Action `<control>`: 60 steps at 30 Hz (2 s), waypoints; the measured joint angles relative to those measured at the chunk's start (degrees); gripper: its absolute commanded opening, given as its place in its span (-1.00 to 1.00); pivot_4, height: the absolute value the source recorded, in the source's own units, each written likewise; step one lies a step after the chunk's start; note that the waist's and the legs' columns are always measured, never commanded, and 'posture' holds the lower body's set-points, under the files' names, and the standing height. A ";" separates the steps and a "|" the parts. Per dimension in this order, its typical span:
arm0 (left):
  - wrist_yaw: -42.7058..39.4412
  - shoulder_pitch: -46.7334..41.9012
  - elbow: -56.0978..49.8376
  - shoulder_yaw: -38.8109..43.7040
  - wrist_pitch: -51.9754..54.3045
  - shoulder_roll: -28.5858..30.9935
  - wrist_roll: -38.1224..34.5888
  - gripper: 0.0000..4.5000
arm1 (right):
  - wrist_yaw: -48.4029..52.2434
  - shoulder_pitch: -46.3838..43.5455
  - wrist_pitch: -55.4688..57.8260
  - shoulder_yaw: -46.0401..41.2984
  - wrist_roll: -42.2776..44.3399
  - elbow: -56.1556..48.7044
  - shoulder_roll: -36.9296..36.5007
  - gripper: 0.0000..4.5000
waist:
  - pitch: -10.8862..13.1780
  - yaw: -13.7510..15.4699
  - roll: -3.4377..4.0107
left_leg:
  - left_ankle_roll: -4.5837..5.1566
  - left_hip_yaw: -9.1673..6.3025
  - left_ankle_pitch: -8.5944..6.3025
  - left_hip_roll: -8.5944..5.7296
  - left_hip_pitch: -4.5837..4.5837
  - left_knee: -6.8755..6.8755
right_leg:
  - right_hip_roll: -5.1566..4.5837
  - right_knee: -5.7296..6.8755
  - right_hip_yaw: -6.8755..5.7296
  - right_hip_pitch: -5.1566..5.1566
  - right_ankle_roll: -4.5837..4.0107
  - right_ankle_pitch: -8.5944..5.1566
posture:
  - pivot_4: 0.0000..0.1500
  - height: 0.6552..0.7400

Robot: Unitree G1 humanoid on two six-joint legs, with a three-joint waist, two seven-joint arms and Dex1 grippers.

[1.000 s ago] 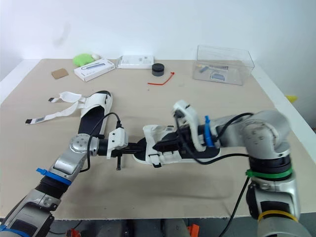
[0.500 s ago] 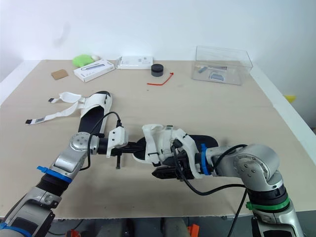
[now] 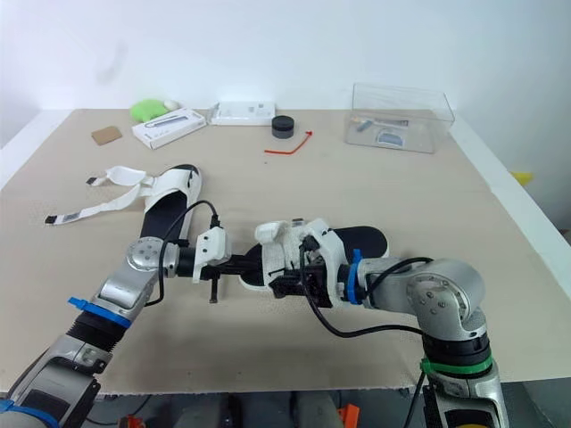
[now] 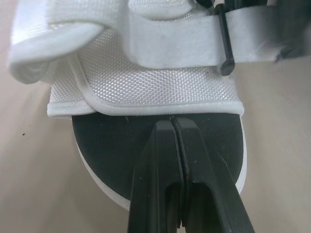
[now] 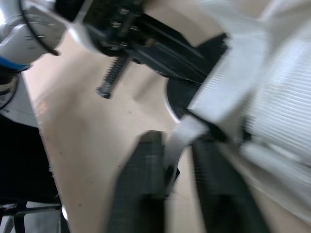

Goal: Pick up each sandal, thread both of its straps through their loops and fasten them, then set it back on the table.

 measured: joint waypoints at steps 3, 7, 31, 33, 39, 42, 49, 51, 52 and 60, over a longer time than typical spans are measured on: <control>0.08 0.05 -0.08 -0.01 0.03 0.00 0.00 -1.00 | -0.15 0.01 0.82 -0.65 0.04 0.00 0.39 -0.98 | 0.00 0.00 0.00 | 0.00 -0.01 0.00 0.00 0.00 0.00 | 0.00 0.00 -0.01 0.00 0.00 0.00 | 1.00 1.00; 0.25 0.17 -0.25 -0.12 0.00 -0.01 0.02 -1.00 | 1.02 0.86 2.61 -0.85 0.77 -0.42 -0.80 -0.98 | 0.00 0.00 0.00 | 0.01 -0.05 0.00 0.00 0.01 0.00 | 0.01 0.00 -0.02 0.02 -0.01 -0.03 | 1.00 1.00; -0.10 -0.60 0.74 -0.99 -2.38 0.13 0.59 -1.00 | 18.89 2.81 -0.24 5.20 9.56 -10.02 -21.10 0.53 | 0.00 0.02 0.01 | 0.08 -0.09 -0.07 -0.09 0.01 -0.04 | -0.10 -0.03 -0.12 0.04 0.39 -0.36 | 1.00 1.00; -0.85 -1.47 1.88 -1.20 -3.01 0.14 0.68 -1.00 | 25.11 2.16 -9.22 9.73 1.36 -13.50 -29.36 0.99 | 0.01 0.04 0.02 | 0.07 -0.10 -0.07 -0.09 0.02 -0.03 | -0.10 -0.03 -0.25 0.04 0.42 -0.38 | 1.00 1.00; -2.00 -3.73 5.78 -1.20 -6.06 0.17 1.62 -1.00 | 36.15 1.87 -57.71 19.80 -33.22 -8.16 -30.42 0.99 | 0.00 0.05 -0.04 | 0.00 0.02 0.00 -0.05 0.18 -0.02 | 0.02 -0.01 -0.16 0.09 0.48 -0.32 | 1.00 1.00; -2.06 -4.07 6.47 -1.31 -6.53 -0.22 1.78 -1.00 | 39.28 1.87 -86.39 23.29 -47.81 -0.49 -27.98 0.99 | 0.00 0.09 -0.04 | -0.01 0.11 0.02 -0.09 0.21 -0.01 | 0.01 0.00 -0.07 0.10 0.52 -0.29 | 1.00 1.00; -1.93 -3.27 5.29 -1.12 -6.21 -0.33 1.76 -1.00 | 38.05 1.00 -136.08 27.72 -68.74 20.82 -25.66 0.99 | 0.04 0.08 -0.07 | -0.01 0.49 0.02 -0.14 0.39 -0.02 | -0.08 0.01 0.24 0.14 0.42 -0.28 | 1.00 1.00; -1.85 -3.01 5.21 -0.98 -6.06 -0.20 1.78 -1.00 | 36.89 -0.81 -143.19 28.26 -71.72 25.07 -24.65 0.99 | 0.05 0.07 -0.09 | 0.00 0.64 0.02 -0.10 0.57 -0.03 | -0.06 0.03 0.34 0.21 0.26 -0.30 | 1.00 1.00; -1.75 -2.95 5.22 -0.91 -5.83 -0.16 1.79 -1.00 | 35.95 -1.85 -146.41 28.33 -73.70 26.95 -23.96 0.99 | 0.05 0.07 -0.09 | 0.00 0.67 0.02 -0.09 0.64 -0.03 | -0.04 0.04 0.36 0.24 0.24 -0.29 | 1.00 1.00; -0.95 -2.25 4.20 -0.58 -4.95 -0.11 1.80 -1.00 | 30.93 -6.62 -154.70 28.65 -80.44 32.40 -20.74 0.99 | 0.06 0.03 -0.11 | 0.00 0.86 0.02 -0.01 0.81 -0.05 | 0.02 0.08 0.56 0.29 -0.22 0.00 | 1.00 1.00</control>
